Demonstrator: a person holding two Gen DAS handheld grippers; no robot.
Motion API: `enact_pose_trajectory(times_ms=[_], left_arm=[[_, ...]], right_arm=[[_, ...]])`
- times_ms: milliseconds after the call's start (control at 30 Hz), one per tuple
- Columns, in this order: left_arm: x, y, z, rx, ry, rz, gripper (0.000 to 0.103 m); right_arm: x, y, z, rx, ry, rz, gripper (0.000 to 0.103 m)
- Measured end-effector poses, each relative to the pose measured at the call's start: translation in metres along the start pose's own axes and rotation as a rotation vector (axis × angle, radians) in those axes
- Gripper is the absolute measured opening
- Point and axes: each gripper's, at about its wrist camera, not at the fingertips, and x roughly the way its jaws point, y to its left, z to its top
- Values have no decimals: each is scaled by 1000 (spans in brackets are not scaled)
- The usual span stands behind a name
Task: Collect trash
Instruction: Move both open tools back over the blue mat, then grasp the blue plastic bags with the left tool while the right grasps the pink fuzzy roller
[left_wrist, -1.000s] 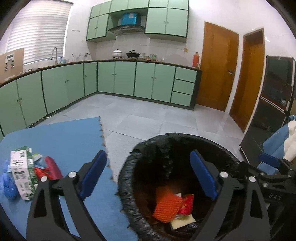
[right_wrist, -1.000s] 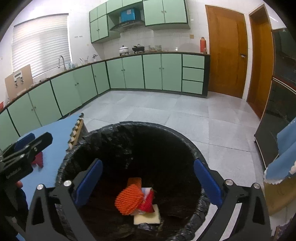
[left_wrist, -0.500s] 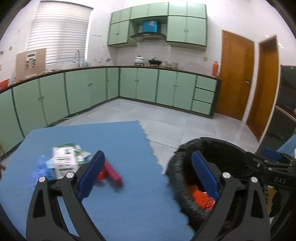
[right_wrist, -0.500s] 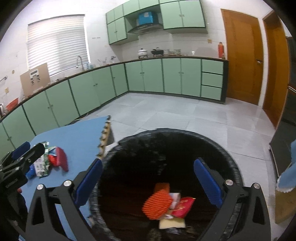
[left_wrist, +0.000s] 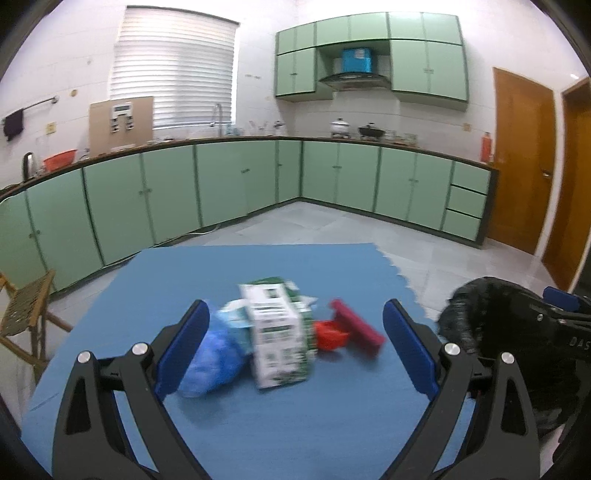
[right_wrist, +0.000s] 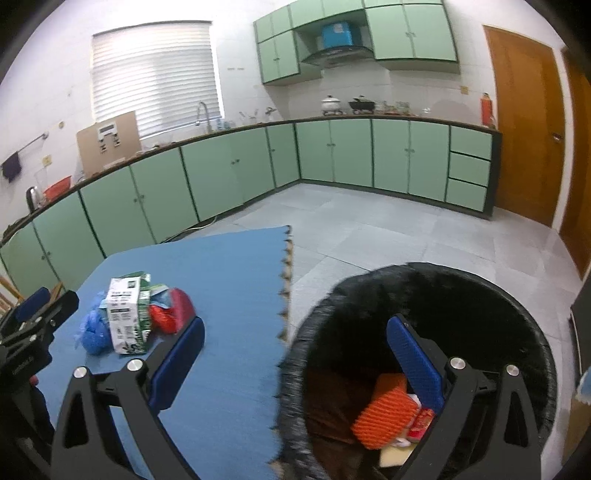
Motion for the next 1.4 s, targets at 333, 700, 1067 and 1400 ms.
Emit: enact_pose_trajectory(times_ms=[333,700,1067,1400], left_arm=[[6,53,-13,-20,34,93,92],[37,85,-35,-74,145,116,92],[64,83,-39,-106,206,83,91],[80,93,-44,-147,271,37,46]], right_arm=[[40,58,-9,-66,40,85,97],[80,94,-23,-148,111,112,97],[101,98,-31,-172,151,122,91],[112,104,-30,-192,183,155,80]])
